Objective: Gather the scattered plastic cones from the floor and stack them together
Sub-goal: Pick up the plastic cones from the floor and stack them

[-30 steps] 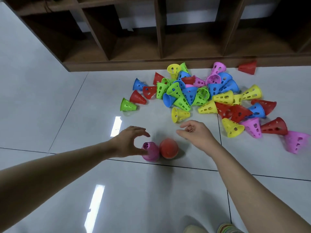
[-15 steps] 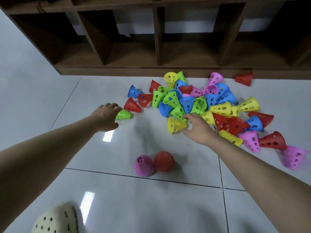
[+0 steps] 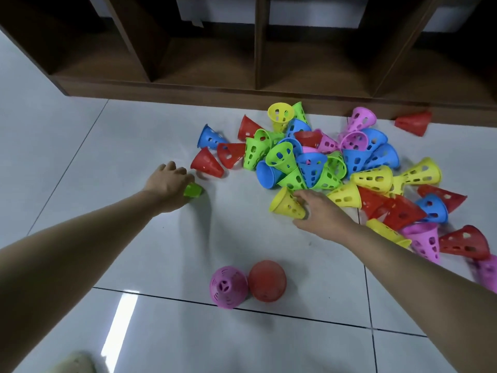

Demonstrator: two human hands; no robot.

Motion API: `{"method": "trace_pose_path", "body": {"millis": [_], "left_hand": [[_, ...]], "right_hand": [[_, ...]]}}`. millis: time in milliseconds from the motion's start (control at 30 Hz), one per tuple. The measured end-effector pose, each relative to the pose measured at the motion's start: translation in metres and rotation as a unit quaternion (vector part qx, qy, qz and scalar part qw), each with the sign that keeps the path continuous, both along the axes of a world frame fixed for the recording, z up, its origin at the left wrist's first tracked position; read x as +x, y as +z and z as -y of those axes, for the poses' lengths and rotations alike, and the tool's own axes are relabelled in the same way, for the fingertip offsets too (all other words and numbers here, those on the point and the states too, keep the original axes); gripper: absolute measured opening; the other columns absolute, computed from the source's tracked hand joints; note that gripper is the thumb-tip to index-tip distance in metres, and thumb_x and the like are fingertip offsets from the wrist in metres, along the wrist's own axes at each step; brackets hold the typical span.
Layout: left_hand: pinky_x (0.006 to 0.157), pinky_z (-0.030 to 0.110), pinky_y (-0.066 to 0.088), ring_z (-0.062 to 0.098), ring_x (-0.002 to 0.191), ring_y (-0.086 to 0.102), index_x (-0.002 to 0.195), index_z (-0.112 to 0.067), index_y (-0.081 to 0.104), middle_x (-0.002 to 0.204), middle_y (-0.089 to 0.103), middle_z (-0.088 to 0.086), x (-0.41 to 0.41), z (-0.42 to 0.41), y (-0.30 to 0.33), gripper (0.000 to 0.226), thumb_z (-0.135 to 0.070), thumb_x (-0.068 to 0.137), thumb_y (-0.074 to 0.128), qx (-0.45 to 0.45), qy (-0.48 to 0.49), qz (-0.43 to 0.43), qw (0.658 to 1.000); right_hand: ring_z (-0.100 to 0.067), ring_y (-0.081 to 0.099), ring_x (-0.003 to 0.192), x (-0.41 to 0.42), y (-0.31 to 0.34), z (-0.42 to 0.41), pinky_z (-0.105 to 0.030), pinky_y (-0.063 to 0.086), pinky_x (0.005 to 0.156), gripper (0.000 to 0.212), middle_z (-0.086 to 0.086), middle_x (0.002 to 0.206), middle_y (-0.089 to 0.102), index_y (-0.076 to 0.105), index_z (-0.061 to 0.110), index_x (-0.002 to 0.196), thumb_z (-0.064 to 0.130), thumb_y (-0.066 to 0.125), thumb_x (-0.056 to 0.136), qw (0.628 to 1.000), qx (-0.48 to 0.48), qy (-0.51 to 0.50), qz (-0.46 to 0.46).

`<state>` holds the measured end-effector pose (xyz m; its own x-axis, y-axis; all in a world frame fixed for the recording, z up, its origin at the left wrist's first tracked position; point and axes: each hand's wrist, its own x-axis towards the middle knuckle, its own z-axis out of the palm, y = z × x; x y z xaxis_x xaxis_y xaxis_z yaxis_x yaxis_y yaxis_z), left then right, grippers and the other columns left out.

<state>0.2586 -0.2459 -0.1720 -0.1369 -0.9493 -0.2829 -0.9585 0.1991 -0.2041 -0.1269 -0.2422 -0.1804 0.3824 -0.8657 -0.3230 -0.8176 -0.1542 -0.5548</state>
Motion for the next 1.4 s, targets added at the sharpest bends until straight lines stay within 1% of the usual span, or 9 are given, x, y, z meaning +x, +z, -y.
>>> {"method": "trace_pose_path", "body": {"millis": [100,233,433,567,733,833,1000,1133,1400], "left_hand": [[0.082,0.032,0.040,0.025,0.097,0.055,0.125,-0.030,0.063,0.108,0.068,-0.001,-0.013,-0.014,0.013,0.047,-0.054,0.086,0.068,-0.028,0.021,-0.179,0.983],[0.073,0.016,0.045,0.006,0.083,0.061,0.116,-0.030,0.059,0.097,0.066,-0.013,-0.048,-0.067,0.055,0.041,-0.053,0.084,0.070,0.017,0.083,-0.442,0.893],[0.087,0.034,0.056,0.023,0.102,0.067,0.115,-0.022,0.059,0.106,0.070,-0.001,-0.074,-0.134,0.093,0.029,-0.033,0.091,0.072,0.079,0.082,-0.593,0.797],[0.091,0.034,0.054,0.025,0.110,0.065,0.117,-0.019,0.061,0.113,0.069,0.001,-0.085,-0.159,0.090,0.033,-0.028,0.089,0.075,0.093,0.076,-0.619,0.776],[0.098,0.027,0.049,0.014,0.120,0.060,0.122,-0.027,0.064,0.122,0.067,-0.011,-0.092,-0.180,0.060,0.041,-0.034,0.084,0.079,0.099,0.077,-0.606,0.786],[0.107,0.024,0.042,0.004,0.134,0.048,0.129,-0.036,0.061,0.131,0.061,-0.018,-0.089,-0.189,0.038,0.050,-0.045,0.083,0.078,0.092,0.051,-0.577,0.810],[0.103,0.022,0.044,0.004,0.124,0.054,0.133,-0.037,0.058,0.130,0.056,-0.024,-0.083,-0.191,0.023,0.052,-0.043,0.085,0.077,0.083,0.019,-0.537,0.839],[0.097,0.025,0.049,0.009,0.117,0.060,0.133,-0.029,0.060,0.128,0.059,-0.018,-0.087,-0.183,0.019,0.050,-0.038,0.087,0.076,0.087,0.027,-0.560,0.823],[0.097,0.031,0.053,0.007,0.119,0.058,0.137,-0.028,0.056,0.128,0.059,-0.013,-0.100,-0.146,0.011,0.054,-0.035,0.088,0.076,0.046,0.073,-0.576,0.813]], "right_hand": [[-0.025,0.055,0.111,0.003,-0.013,-0.007,-0.042,0.048,0.096,0.055,-0.004,0.117,0.061,0.057,0.016,0.129,0.028,0.078,0.080,1.000,-0.020,-0.016,0.010],[-0.023,0.061,0.091,0.009,-0.020,-0.020,-0.040,0.053,0.082,0.032,-0.005,0.100,0.066,0.064,0.012,0.116,0.029,0.071,0.090,0.997,-0.004,-0.058,0.054],[-0.010,0.050,0.060,0.015,0.000,-0.037,-0.028,0.041,0.057,0.009,0.002,0.074,0.057,0.063,0.019,0.101,0.026,0.065,0.095,0.965,0.036,-0.173,0.194],[-0.015,0.056,0.068,0.015,0.017,-0.052,-0.042,0.050,0.069,0.012,-0.001,0.072,0.062,0.068,0.015,0.096,0.025,0.063,0.097,0.941,0.046,-0.223,0.251],[-0.009,0.055,0.063,0.011,0.055,-0.074,-0.024,0.049,0.065,0.012,-0.002,0.069,0.060,0.068,0.016,0.092,0.022,0.061,0.099,0.910,0.034,-0.259,0.323],[-0.012,0.057,0.066,0.005,0.072,-0.086,-0.024,0.049,0.064,0.011,-0.004,0.070,0.060,0.068,0.017,0.090,0.022,0.062,0.098,0.892,0.023,-0.275,0.357],[-0.012,0.058,0.067,0.005,0.090,-0.109,-0.026,0.049,0.067,0.009,-0.003,0.073,0.062,0.066,0.015,0.093,0.023,0.066,0.092,0.898,0.020,-0.236,0.370],[-0.032,0.062,0.080,0.010,0.087,-0.123,-0.039,0.051,0.074,0.012,-0.009,0.084,0.068,0.069,0.020,0.099,0.020,0.073,0.088,0.930,0.043,-0.147,0.334],[-0.027,0.062,0.078,0.011,0.072,-0.107,-0.036,0.051,0.073,0.006,-0.002,0.081,0.067,0.072,0.029,0.090,0.023,0.074,0.088,0.952,0.078,-0.123,0.268]]}}
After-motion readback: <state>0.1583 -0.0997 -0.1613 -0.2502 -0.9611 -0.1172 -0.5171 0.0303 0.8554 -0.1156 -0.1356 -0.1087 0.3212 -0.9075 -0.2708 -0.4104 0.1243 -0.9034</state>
